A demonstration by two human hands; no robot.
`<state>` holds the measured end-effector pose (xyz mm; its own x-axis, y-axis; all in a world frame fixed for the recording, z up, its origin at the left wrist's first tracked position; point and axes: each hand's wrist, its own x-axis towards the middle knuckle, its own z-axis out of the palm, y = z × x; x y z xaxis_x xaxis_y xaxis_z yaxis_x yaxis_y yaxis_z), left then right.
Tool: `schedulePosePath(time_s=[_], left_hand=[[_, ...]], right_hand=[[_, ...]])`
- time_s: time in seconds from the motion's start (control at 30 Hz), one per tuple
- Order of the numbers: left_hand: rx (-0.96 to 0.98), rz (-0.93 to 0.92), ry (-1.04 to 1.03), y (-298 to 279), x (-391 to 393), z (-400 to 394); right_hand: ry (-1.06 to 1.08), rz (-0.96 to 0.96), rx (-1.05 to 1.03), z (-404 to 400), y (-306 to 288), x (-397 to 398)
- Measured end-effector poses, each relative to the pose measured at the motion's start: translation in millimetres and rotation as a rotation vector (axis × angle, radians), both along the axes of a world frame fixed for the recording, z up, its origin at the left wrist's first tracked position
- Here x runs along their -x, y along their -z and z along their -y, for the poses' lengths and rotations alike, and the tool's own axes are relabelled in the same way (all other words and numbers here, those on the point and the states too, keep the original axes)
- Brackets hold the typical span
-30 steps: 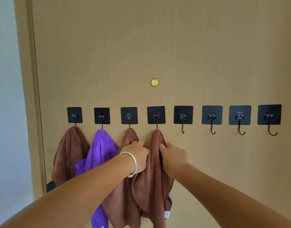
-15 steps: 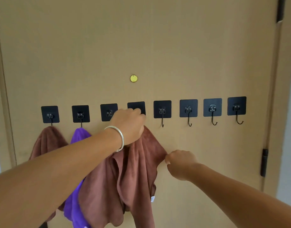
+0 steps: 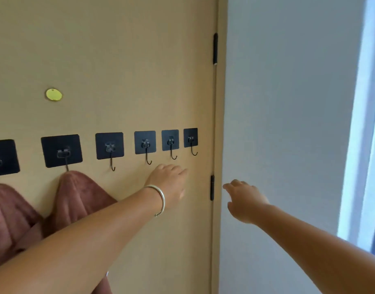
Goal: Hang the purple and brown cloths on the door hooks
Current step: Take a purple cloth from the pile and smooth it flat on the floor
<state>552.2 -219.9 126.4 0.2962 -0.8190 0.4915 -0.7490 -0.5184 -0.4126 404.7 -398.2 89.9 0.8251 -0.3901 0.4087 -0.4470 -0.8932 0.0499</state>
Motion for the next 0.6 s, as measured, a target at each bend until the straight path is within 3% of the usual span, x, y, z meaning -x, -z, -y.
schedulePosePath(time_s=[0.23, 0.6], left_hand=[[0.006, -0.087, 0.261, 22, 51, 64], [-0.02, -0.131, 0.685, 38, 224, 133]], right_hand=[[0.302, 0.031, 0.043, 5, 11, 112], [0.695, 0.032, 0.063, -28, 11, 295]])
